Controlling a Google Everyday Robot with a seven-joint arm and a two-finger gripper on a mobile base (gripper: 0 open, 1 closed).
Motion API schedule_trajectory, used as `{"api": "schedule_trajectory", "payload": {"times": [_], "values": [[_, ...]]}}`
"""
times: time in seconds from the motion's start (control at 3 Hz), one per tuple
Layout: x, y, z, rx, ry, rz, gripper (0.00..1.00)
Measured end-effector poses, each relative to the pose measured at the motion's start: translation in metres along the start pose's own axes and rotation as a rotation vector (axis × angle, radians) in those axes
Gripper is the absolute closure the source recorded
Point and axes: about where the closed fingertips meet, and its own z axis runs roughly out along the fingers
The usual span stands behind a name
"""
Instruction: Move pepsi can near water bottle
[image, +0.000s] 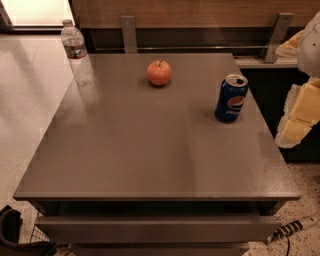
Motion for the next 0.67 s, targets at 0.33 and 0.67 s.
{"api": "schedule_trajectory", "payload": {"times": [0.33, 0.67], "values": [[0.0, 0.0, -0.0001, 0.0, 0.0, 0.0, 0.0], [-0.0001, -0.0086, 0.0041, 0.014, -0.052, 0.017, 0.0]]}}
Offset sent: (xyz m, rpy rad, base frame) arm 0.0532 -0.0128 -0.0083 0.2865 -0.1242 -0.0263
